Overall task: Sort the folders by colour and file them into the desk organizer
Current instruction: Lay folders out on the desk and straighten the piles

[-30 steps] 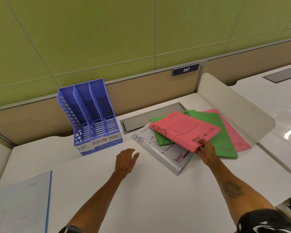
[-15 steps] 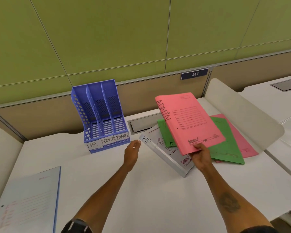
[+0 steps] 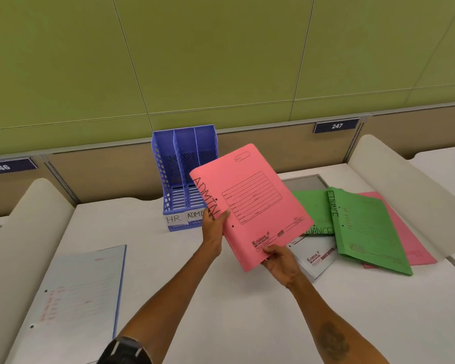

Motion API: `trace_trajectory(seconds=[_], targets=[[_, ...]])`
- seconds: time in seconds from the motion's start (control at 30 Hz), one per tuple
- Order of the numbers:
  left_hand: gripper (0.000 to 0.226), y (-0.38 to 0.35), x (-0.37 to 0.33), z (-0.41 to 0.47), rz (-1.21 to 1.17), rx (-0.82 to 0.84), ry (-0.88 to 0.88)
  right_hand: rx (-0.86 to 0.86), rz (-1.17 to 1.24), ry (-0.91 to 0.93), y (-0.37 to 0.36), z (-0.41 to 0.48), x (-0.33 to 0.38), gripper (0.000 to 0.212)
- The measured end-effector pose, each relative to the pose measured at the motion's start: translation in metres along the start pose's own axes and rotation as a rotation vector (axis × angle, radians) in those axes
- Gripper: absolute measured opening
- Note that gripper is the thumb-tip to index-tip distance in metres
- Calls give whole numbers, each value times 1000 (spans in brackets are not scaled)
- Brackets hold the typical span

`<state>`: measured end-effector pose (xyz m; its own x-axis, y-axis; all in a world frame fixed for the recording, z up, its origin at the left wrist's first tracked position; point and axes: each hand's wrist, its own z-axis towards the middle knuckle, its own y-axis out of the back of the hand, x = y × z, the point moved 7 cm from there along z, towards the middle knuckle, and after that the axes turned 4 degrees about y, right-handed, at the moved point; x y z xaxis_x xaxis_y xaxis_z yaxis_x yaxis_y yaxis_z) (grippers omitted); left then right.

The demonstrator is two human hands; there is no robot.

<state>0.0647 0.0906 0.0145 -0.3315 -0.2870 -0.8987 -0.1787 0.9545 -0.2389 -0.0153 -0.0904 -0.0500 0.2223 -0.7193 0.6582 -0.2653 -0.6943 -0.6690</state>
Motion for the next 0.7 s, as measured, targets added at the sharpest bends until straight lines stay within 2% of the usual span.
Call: trace_trajectory(seconds=[0.1,0.3,0.4,0.5,0.63,0.7], targets=[[53,25,-8,0,-13,-64,-23,7,-14,-7,-10,3,-14,32],[44,84,-20,-2,18,-70,-39,-172,-5,126,3,13,9,35],[41,117,-19,-5,61,-45,-17,-193,-346,74,2,18,11,40],[34,144,-9,-10,101,-10,27,-48,-727,20,-27,20,-6,40],[32,175,7,-18,141,-3,93,-10,-817,87,-69,18,-35,27],[33,190,11,-22,155,-27,97,-28,-837,126,-81,17,-52,31]])
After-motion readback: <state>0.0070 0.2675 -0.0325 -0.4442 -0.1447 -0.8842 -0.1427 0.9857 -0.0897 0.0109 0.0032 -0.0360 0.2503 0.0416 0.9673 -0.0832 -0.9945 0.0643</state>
